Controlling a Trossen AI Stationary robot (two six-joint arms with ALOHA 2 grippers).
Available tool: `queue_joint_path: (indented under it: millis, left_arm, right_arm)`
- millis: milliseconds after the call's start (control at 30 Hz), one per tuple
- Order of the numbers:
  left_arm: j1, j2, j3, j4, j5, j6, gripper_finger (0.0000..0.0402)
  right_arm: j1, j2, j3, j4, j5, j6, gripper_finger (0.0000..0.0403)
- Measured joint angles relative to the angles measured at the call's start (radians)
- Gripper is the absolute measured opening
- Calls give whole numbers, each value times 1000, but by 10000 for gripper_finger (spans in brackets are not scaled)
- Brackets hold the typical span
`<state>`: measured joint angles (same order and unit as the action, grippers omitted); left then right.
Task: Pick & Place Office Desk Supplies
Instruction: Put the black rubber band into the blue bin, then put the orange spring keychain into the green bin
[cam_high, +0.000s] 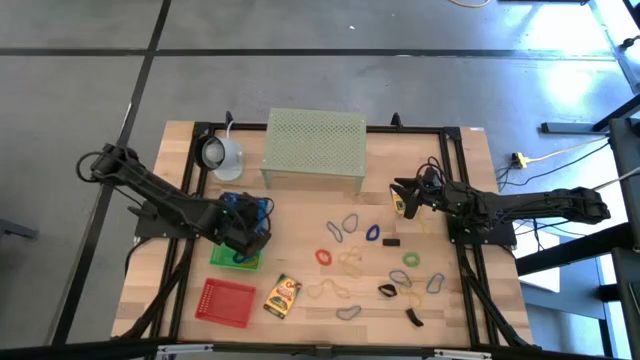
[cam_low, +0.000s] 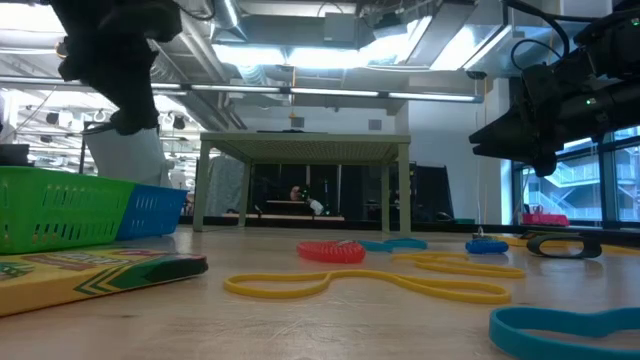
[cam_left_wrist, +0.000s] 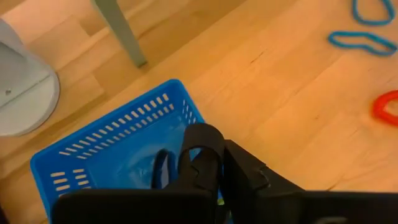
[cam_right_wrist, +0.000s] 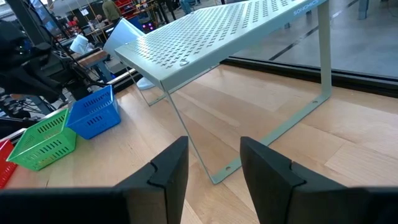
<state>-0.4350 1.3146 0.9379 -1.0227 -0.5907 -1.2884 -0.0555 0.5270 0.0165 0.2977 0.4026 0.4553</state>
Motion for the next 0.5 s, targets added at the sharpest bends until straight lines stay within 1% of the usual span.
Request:
queue_joint_path:
  millis: [267, 500]
  left_arm:
    - [8, 88, 0, -57, 21, -2, 58]
    - [46, 162, 0, -88, 92, -10, 63]
  right_arm:
    - [0, 0, 0, 0, 0, 0, 146]
    - [0, 0, 0, 0, 0, 0, 146]
